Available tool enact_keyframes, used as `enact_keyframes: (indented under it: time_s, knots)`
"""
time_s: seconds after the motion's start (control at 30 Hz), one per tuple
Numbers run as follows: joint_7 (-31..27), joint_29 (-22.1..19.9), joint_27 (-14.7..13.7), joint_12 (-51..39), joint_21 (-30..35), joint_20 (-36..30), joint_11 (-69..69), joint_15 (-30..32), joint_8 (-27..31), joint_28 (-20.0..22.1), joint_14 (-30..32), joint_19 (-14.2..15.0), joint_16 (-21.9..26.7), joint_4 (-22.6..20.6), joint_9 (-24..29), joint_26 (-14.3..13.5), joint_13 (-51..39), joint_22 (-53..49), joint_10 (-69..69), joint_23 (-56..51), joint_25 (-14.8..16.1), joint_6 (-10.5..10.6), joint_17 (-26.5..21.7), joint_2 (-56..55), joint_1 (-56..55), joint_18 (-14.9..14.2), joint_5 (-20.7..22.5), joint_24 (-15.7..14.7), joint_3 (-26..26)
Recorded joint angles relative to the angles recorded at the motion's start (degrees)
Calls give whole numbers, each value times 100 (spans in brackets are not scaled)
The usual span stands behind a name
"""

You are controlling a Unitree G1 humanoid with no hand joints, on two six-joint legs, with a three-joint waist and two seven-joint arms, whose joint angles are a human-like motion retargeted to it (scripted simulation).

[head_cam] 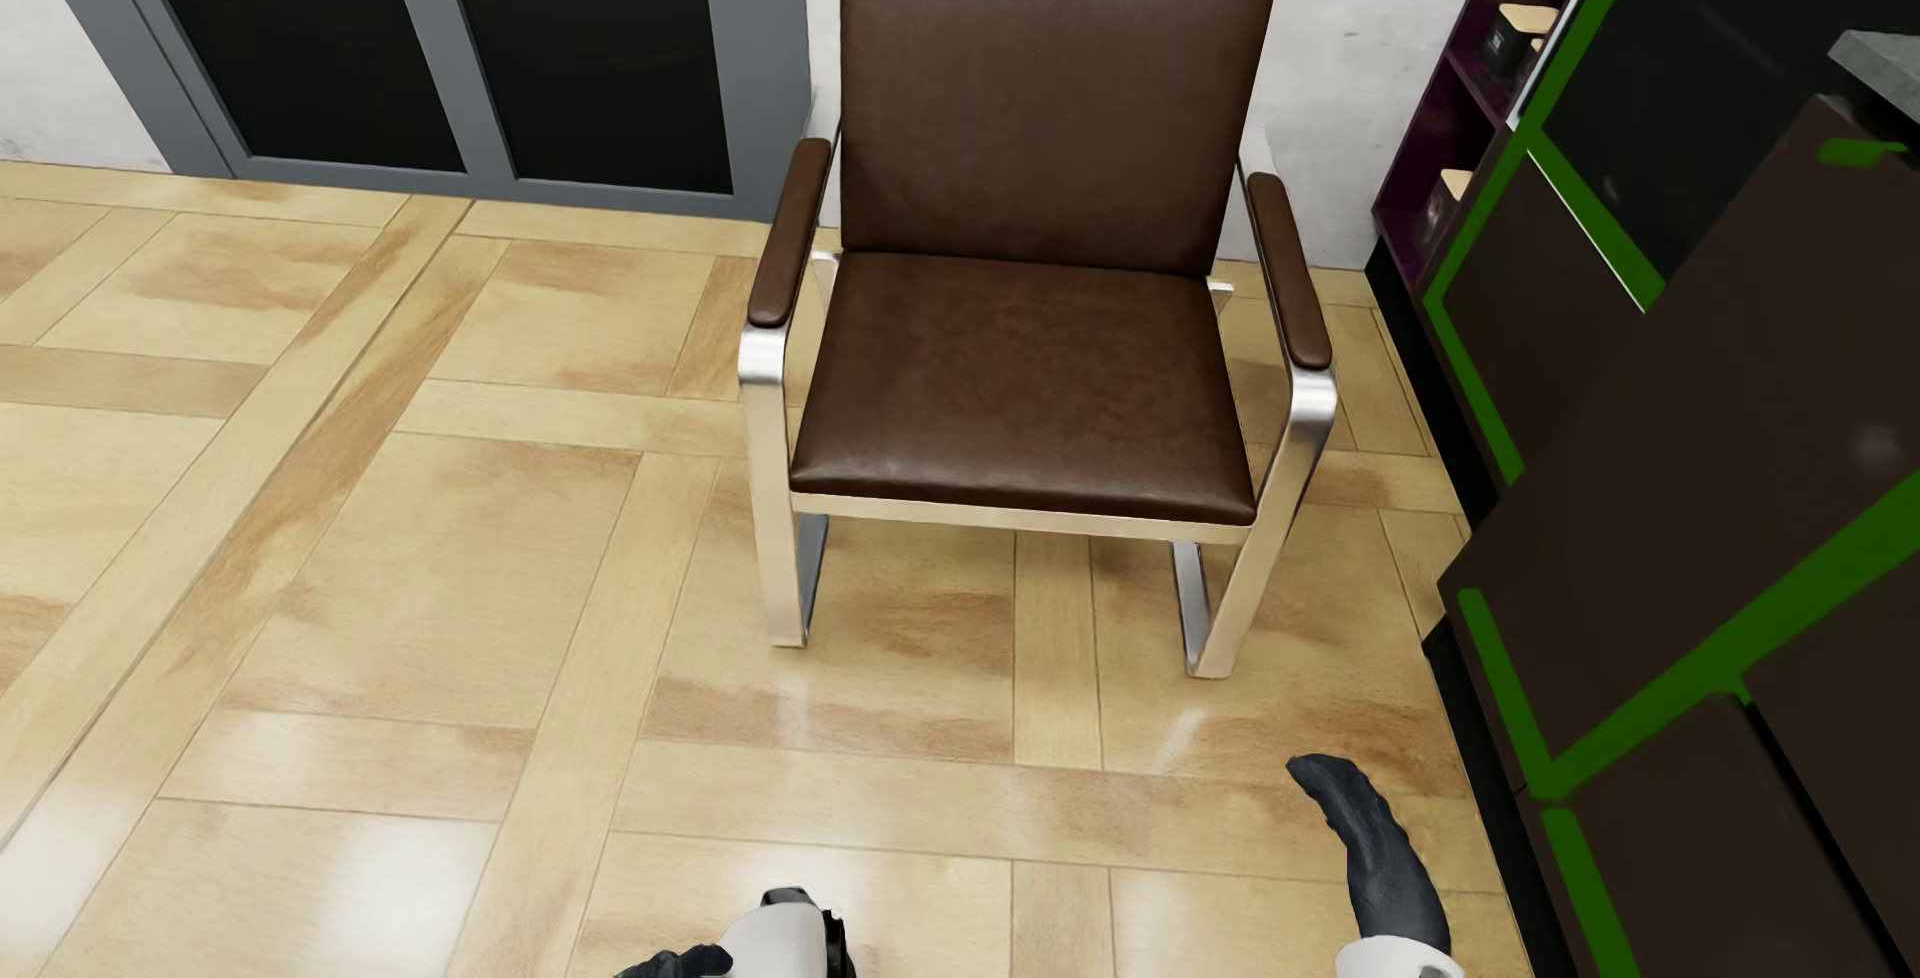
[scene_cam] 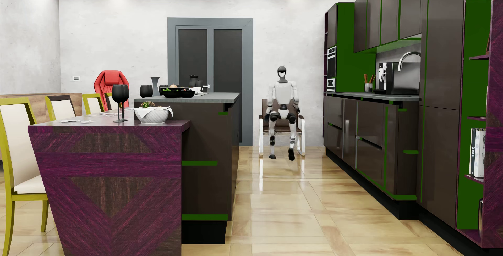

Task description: Walk to chair

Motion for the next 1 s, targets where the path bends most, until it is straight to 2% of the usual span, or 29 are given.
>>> enact_keyframes:
  time_s: [0.03,0.07,0.1,0.13,0.17,0.2,0.23,0.27,0.33,0.37,0.43,0.47,0.5,0.53,0.57,0.63,0.67,0.7,0.73,0.8,0.87,0.93,0.97,1.0]
  knots:
    - [-48,704,76,-338,422,465,-252,-363,-138,555,26,-205,-227,-54,-8,-449,-127,-336,-419,532,-437,-44,-245,-397,333,-91,-279,-642,-19]
    - [-52,1333,203,-613,704,567,-770,-798,-204,976,66,-467,-329,-99,-19,-930,-246,-635,-816,976,-845,-72,-461,-736,644,-175,-515,-1147,-40]
    - [-73,1761,394,-889,799,364,-1547,-898,50,1198,92,-440,-226,-96,-34,-1263,-352,-932,-1190,1301,-1026,-78,-536,-1030,937,-248,-416,-1311,-79]
    - [-107,1990,566,-1164,789,63,-2643,-841,590,1267,81,97,-7,-64,-56,-1452,-426,-1284,-1465,1485,-1049,-65,-566,-1167,1169,-323,-115,-1197,-130]
    - [-192,2106,655,-1428,770,-192,-4072,-380,1333,1252,60,365,220,-19,-86,-1574,-441,-1678,-1716,1549,-1057,-37,-609,-1082,1366,-398,245,-1012,-197]
    - [-314,2137,691,-1693,721,-374,-5010,-218,2029,1221,40,896,367,-12,-115,-1687,-379,-2041,-1920,1520,-1100,-5,-689,-811,1472,-475,463,-941,-263]
    - [-434,2050,733,-1960,567,-504,-5179,-393,1965,1205,41,850,439,-66,-128,-1796,-255,-2302,-2020,1448,-1114,3,-742,-680,1490,-534,414,-1026,-293]
    - [-575,1854,812,-2165,313,-572,-5234,-426,1637,1196,85,635,504,-89,-130,-1859,-136,-2451,-2082,1420,-1020,13,-666,-658,1447,-593,331,-1208,-313]
    - [-834,1464,1047,-2217,-175,-548,-5547,-315,1312,1157,210,404,664,-10,-121,-1702,-54,-2526,-2131,1593,-659,111,-326,-607,1274,-763,425,-1544,-372]
    - [-959,1438,1139,-2150,-265,-570,-5845,-236,1160,1111,289,350,731,37,-117,-1511,-47,-2464,-2208,1701,-578,185,-194,-513,1205,-866,485,-1567,-387]
    - [-1027,1630,1130,-1998,-173,-812,-6336,-118,841,960,254,320,807,144,-113,-1058,4,-2039,-2343,1791,-684,348,-85,-340,1120,-1130,545,-1298,-367]
    - [-778,1726,1092,-1862,-115,-989,-6445,-99,766,774,-5,329,822,296,-113,-805,18,-1681,-2165,1815,-743,425,-78,-301,1055,-1153,571,-1071,-350]
    - [-480,1798,1078,-1672,-73,-1178,-6514,-98,755,489,-371,346,828,472,-117,-565,5,-1279,-1751,1840,-777,489,-79,-288,1026,-871,611,-821,-329]
    - [-167,1849,1074,-1433,-40,-1331,-6583,-101,772,200,-476,390,813,686,-124,-385,-24,-892,-1268,1844,-809,540,-84,-273,1033,-727,668,-625,-311]
    - [19,1867,1056,-1146,-38,-1385,-6646,-113,809,12,-519,464,765,839,-138,-282,-47,-547,-992,1807,-837,579,-87,-260,1162,-666,735,-581,-291]
    - [372,1773,1027,-455,-193,-1108,-6748,-167,954,-78,-895,591,540,981,-189,-186,-89,50,-1543,1656,-782,651,-38,-249,1710,-658,855,-1005,-258]
    - [563,1663,1019,-132,-308,-887,-6782,-155,1064,-54,-986,550,379,996,-218,-87,-93,326,-1959,1590,-695,680,1,-225,2009,-649,903,-1287,-242]
    - [699,1530,887,118,-465,-766,-6780,-147,1162,10,-977,474,239,977,-240,22,13,621,-2300,1588,-596,696,-7,-201,2254,-644,934,-1489,-228]
    - [773,1418,860,288,-629,-794,-6773,-152,1216,80,-915,427,82,938,-258,132,38,929,-2566,1642,-529,696,38,-171,2435,-646,942,-1573,-214]
    - [796,1325,931,466,-962,-1026,-6773,-133,1221,-121,-824,362,-62,878,-283,184,94,1383,-2835,1794,-436,669,195,-98,2602,-650,926,-1602,-188]
    - [751,1414,1004,541,-1146,-1139,-6799,-123,1178,-400,-876,325,-51,876,-285,89,116,1439,-2765,1997,-444,643,355,-30,2606,-655,912,-1647,-145]
    - [705,1615,1079,543,-1083,-969,-6820,-122,1128,-173,-932,291,12,889,-284,-6,94,1257,-2668,2268,-642,621,402,46,2609,-659,910,-1750,-88]
    - [684,1741,1137,524,-1003,-937,-6837,-122,1102,37,-940,275,38,893,-287,-63,51,1115,-2661,2404,-784,611,410,91,2630,-662,912,-1706,-59]
    - [661,1847,1213,428,-927,-1065,-6856,-125,1073,169,-941,268,86,892,-290,-145,9,1023,-2676,2471,-895,602,437,140,2663,-663,913,-1508,-32]
